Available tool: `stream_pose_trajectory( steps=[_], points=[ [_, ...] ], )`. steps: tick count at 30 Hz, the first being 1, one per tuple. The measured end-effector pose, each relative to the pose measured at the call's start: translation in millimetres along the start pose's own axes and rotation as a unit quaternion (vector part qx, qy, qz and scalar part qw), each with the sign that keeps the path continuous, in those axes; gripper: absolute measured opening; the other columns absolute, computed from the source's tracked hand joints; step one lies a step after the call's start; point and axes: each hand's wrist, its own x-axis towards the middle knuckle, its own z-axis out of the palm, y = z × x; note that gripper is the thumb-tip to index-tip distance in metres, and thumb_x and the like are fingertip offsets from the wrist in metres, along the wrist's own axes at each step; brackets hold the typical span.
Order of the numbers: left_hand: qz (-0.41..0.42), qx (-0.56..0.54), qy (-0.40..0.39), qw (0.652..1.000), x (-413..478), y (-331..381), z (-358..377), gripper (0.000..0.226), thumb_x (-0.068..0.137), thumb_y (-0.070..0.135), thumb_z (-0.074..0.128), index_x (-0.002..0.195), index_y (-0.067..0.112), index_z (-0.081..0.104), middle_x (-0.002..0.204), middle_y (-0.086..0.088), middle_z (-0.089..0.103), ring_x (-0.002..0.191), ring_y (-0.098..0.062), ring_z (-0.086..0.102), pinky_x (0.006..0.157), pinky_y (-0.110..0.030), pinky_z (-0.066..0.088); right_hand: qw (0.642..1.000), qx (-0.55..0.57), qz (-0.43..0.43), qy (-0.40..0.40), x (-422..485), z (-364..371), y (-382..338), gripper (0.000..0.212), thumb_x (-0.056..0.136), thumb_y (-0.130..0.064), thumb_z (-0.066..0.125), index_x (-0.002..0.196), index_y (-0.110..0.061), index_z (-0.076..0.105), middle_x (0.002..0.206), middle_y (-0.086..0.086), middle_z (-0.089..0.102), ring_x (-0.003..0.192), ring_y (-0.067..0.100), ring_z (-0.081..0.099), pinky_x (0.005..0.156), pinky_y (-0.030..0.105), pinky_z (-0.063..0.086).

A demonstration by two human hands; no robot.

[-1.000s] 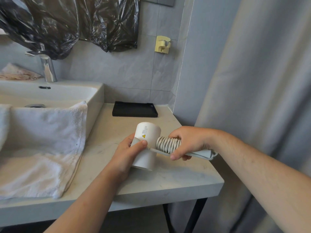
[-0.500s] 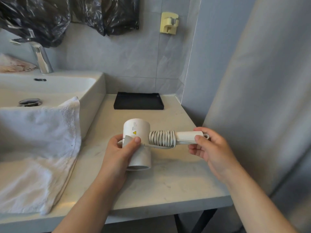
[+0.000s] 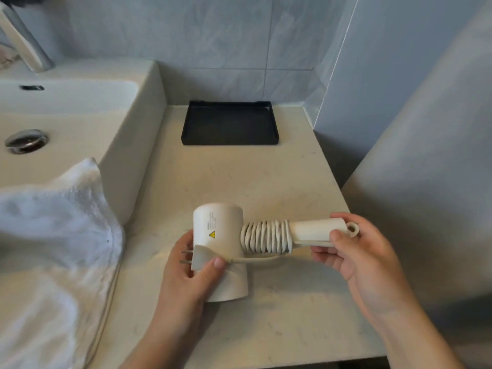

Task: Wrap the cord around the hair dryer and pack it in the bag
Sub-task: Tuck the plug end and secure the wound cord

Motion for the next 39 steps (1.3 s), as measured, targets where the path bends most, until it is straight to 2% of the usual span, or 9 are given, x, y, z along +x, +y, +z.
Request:
stream_pose_trajectory(
  steps=[3, 7, 13, 17, 19, 23, 31, 35, 39],
  points=[
    [-0.059, 0.04, 0.006, 0.997, -2, 18, 4, 0.072, 0.049, 0.044, 0.092, 0.108, 0.01, 0.069, 0.105, -0.021, 0.072, 0.093, -0.03, 0.069, 0.074, -0.04, 0.056, 0.999, -0.03, 0.041, 0.012, 4, 13, -31, 0.022, 0.081, -0.008, 0.065, 0.102, -0.01, 0.061, 0.101, 0.023, 0.063, 0.069, 0.027, 0.067, 0.062, 0.033, 0.058],
    [-0.086, 0.071, 0.036, 0.993, -10, 61, 21, 0.042, 0.056, 0.038, 0.08, 0.095, 0.025, 0.075, 0.099, -0.012, 0.075, 0.089, -0.022, 0.07, 0.07, -0.034, 0.056, 0.992, -0.069, 0.101, 0.007, 7, 31, -87, 0.016, 0.092, 0.0, 0.055, 0.105, -0.008, 0.062, 0.102, 0.025, 0.066, 0.075, 0.033, 0.068, 0.071, 0.042, 0.059],
    [-0.082, 0.119, 0.08, 0.986, 4, 145, 59, 0.068, 0.054, 0.047, 0.077, 0.114, 0.017, 0.064, 0.101, -0.01, 0.075, 0.094, -0.026, 0.07, 0.073, -0.04, 0.057, 0.986, -0.047, 0.157, 0.002, 30, 51, -164, 0.023, 0.091, 0.004, 0.056, 0.112, -0.005, 0.058, 0.109, 0.027, 0.064, 0.081, 0.034, 0.071, 0.069, 0.037, 0.061],
    [-0.07, 0.173, 0.098, 0.978, 30, 179, 77, 0.065, 0.053, 0.052, 0.074, 0.11, 0.021, 0.067, 0.097, -0.008, 0.075, 0.092, -0.029, 0.071, 0.075, -0.046, 0.059, 0.987, -0.029, 0.158, 0.008, 50, 65, -185, 0.012, 0.091, 0.004, 0.055, 0.102, -0.001, 0.055, 0.104, 0.025, 0.065, 0.085, 0.034, 0.071, 0.068, 0.034, 0.061],
    [-0.067, 0.189, 0.112, 0.973, 44, 187, 82, 0.057, 0.056, 0.051, 0.076, 0.105, 0.022, 0.069, 0.094, -0.007, 0.076, 0.09, -0.029, 0.071, 0.076, -0.047, 0.06, 0.985, -0.02, 0.169, 0.015, 63, 71, -185, 0.01, 0.091, 0.004, 0.056, 0.1, -0.001, 0.055, 0.104, 0.026, 0.065, 0.086, 0.034, 0.071, 0.071, 0.036, 0.061],
    [-0.083, 0.209, 0.129, 0.966, 87, 193, 84, 0.025, 0.083, 0.03, 0.076, 0.103, 0.02, 0.066, 0.098, -0.011, 0.072, 0.089, -0.029, 0.069, 0.065, -0.037, 0.056, 0.98, -0.062, 0.186, 0.036, 99, 78, -173, 0.01, 0.089, 0.0, 0.06, 0.098, -0.004, 0.058, 0.108, 0.024, 0.062, 0.09, 0.032, 0.069, 0.077, 0.038, 0.059],
    [-0.104, 0.252, 0.13, 0.953, 225, 180, 73, 0.036, 0.082, 0.033, 0.076, 0.109, 0.012, 0.064, 0.101, -0.012, 0.069, 0.088, -0.028, 0.068, 0.066, -0.036, 0.055, 0.959, -0.236, 0.156, 0.021, 221, 106, -146, 0.009, 0.088, -0.011, 0.063, 0.095, -0.016, 0.062, 0.092, 0.006, 0.064, 0.086, 0.022, 0.067, 0.084, 0.04, 0.059],
    [-0.106, 0.255, 0.125, 0.953, 285, 167, 67, 0.034, 0.083, 0.032, 0.076, 0.11, 0.016, 0.061, 0.1, -0.006, 0.067, 0.09, -0.024, 0.066, 0.065, -0.033, 0.053, 0.943, -0.298, 0.147, 0.012, 287, 125, -114, 0.027, 0.09, -0.012, 0.061, 0.116, -0.02, 0.057, 0.106, 0.005, 0.06, 0.093, 0.022, 0.065, 0.079, 0.033, 0.059],
    [-0.124, 0.247, 0.145, 0.95, 321, 155, 60, 0.027, 0.086, 0.03, 0.074, 0.106, 0.021, 0.059, 0.098, -0.004, 0.066, 0.087, -0.021, 0.064, 0.058, -0.029, 0.05, 0.919, -0.366, 0.143, 0.015, 331, 136, -85, 0.03, 0.089, -0.017, 0.062, 0.119, -0.016, 0.058, 0.107, 0.004, 0.062, 0.098, 0.023, 0.063, 0.083, 0.033, 0.055]
  ],
)
